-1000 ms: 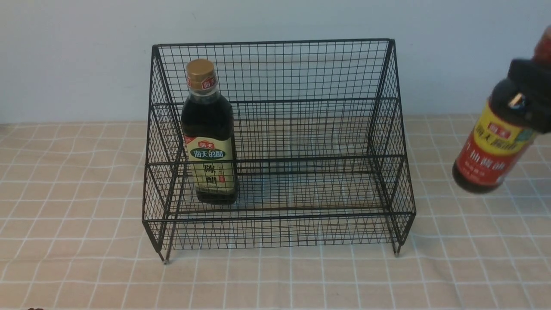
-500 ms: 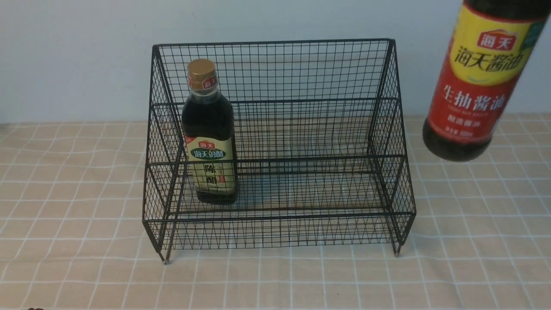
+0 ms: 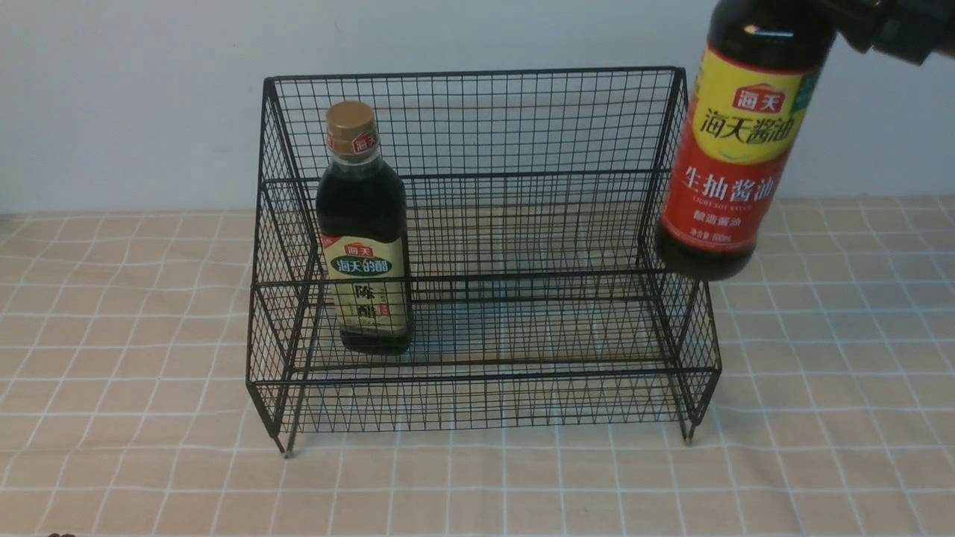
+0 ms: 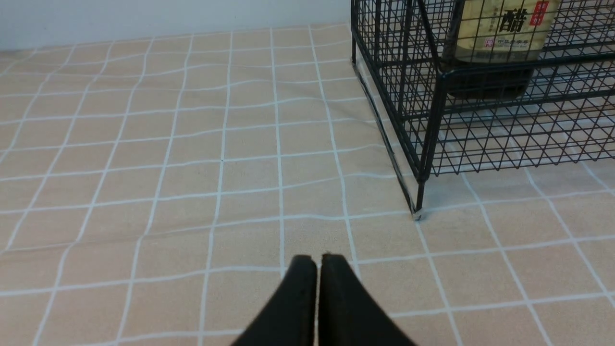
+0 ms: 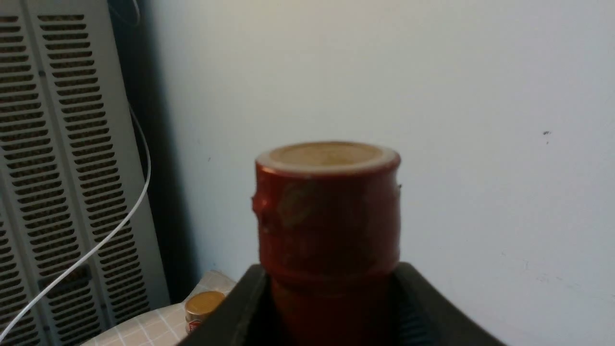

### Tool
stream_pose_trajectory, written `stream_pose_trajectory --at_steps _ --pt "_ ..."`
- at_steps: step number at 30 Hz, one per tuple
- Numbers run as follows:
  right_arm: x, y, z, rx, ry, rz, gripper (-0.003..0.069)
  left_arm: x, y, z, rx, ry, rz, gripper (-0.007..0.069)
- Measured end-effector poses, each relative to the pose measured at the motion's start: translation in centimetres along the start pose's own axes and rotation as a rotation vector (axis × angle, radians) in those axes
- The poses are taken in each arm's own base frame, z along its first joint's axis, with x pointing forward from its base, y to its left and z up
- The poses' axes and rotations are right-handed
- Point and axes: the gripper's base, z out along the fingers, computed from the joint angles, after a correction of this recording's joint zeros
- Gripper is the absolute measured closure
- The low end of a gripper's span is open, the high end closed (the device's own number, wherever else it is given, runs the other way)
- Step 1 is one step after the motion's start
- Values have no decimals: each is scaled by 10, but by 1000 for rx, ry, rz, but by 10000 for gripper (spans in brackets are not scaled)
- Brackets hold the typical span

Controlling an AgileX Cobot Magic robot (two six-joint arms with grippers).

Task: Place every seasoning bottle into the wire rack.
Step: Use the right arm to put the condiment bottle back on the shelf

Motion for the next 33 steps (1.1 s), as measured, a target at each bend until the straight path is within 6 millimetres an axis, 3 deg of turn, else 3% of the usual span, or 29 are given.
stream_pose_trajectory --at_steps 16,22,26,33 --pt "22 5 5 -129 163 -50 377 0 0 0 0 0 0 631" --pt "26 30 23 -229 166 -60 377 0 0 0 0 0 0 631" --pt "29 35 34 -176 185 -81 377 0 0 0 0 0 0 631" --pt "33 22 40 -49 197 -74 379 0 0 0 0 -1 0 631"
